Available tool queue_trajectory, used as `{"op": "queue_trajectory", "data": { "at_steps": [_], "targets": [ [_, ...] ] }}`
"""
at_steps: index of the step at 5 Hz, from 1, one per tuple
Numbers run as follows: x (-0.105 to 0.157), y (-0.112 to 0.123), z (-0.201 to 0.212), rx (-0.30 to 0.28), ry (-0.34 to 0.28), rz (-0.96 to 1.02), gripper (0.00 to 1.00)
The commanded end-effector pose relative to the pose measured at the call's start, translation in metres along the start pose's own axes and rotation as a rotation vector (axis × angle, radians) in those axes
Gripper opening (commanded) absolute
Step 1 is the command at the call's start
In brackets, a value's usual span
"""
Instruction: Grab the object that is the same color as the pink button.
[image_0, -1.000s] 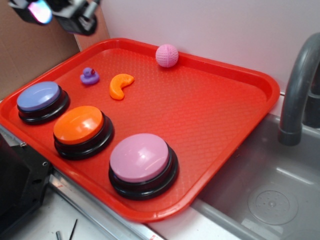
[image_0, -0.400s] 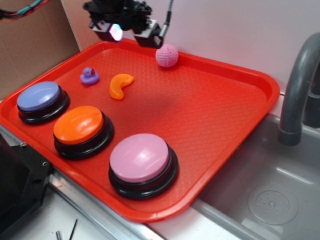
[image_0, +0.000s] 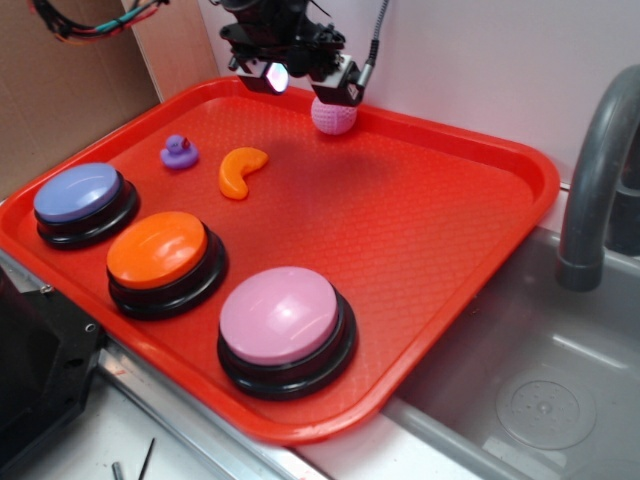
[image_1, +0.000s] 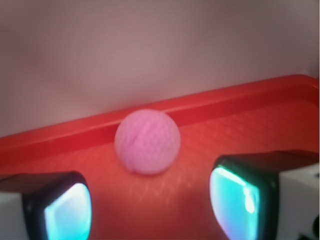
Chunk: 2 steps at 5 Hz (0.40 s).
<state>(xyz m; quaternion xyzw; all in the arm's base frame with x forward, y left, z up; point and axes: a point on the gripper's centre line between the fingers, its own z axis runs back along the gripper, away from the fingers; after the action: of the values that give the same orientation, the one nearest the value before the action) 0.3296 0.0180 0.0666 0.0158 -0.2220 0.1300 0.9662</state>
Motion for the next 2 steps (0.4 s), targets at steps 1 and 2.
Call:
{"op": "queue_trajectory", "data": {
  "at_steps": [1, 2],
  "targets": [
    [0.035, 0.005, -0.019, 0.041, -0.038, 0.012, 1.00],
    [0.035, 0.007, -0.030, 0.074, -0.010, 0.026, 0.94]
  ]
}}
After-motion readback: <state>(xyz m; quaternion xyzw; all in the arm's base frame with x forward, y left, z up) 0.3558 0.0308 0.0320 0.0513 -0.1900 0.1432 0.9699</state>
